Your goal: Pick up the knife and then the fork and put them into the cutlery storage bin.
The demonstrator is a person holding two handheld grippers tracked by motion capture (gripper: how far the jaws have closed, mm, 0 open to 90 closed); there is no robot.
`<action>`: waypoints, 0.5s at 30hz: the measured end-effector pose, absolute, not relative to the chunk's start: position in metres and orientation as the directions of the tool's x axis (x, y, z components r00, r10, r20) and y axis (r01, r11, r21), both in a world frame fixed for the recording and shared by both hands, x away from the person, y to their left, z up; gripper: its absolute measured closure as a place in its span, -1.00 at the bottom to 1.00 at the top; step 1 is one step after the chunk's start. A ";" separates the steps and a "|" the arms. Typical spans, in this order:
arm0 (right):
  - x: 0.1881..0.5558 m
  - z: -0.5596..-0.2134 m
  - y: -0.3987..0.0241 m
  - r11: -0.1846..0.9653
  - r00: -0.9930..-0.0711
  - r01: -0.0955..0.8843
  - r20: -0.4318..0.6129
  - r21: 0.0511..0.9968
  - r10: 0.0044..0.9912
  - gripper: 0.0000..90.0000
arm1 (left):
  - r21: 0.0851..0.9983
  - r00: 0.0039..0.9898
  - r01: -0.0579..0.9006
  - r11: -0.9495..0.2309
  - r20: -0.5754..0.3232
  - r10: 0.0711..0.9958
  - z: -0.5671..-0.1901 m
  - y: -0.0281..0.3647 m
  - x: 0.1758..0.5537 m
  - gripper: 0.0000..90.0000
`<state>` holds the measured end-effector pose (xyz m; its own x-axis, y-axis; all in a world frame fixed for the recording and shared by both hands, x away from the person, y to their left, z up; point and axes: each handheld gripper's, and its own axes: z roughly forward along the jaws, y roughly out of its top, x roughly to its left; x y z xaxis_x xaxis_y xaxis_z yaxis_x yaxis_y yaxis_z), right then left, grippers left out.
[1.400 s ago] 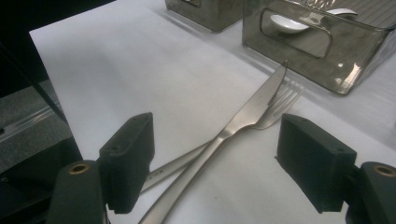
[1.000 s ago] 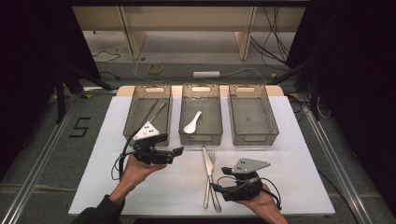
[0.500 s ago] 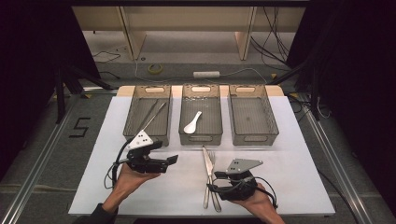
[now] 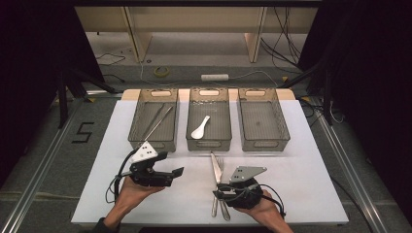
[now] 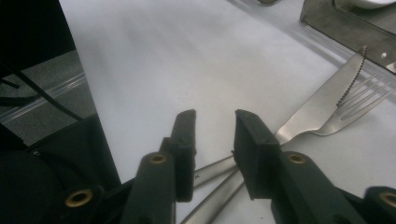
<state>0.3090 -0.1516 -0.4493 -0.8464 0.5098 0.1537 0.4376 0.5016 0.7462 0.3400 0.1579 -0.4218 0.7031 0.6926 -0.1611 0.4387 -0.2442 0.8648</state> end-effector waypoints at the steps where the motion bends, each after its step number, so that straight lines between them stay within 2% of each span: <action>1: 0.309 -0.450 -0.151 0.505 -0.851 0.431 0.151 0.748 0.504 0.62 | 0.865 0.702 0.438 -0.244 -0.160 0.694 -0.422 0.159 0.339 -0.64; 9: 0.310 -0.457 -0.140 0.553 -0.871 0.423 0.154 0.718 0.467 0.98 | 0.868 0.696 0.439 -0.234 -0.164 0.699 -0.423 0.161 0.337 -0.64; 15: 0.310 -0.463 -0.131 0.593 -0.881 0.419 0.151 0.687 0.448 1.00 | 0.866 0.696 0.436 -0.245 -0.153 0.701 -0.424 0.160 0.336 -0.64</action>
<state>0.3105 -0.1306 -0.4628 -0.8814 0.4476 0.1508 0.4189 0.5932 0.6875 0.3365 0.1603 -0.4245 0.6964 0.7011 -0.1529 0.4364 -0.2446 0.8659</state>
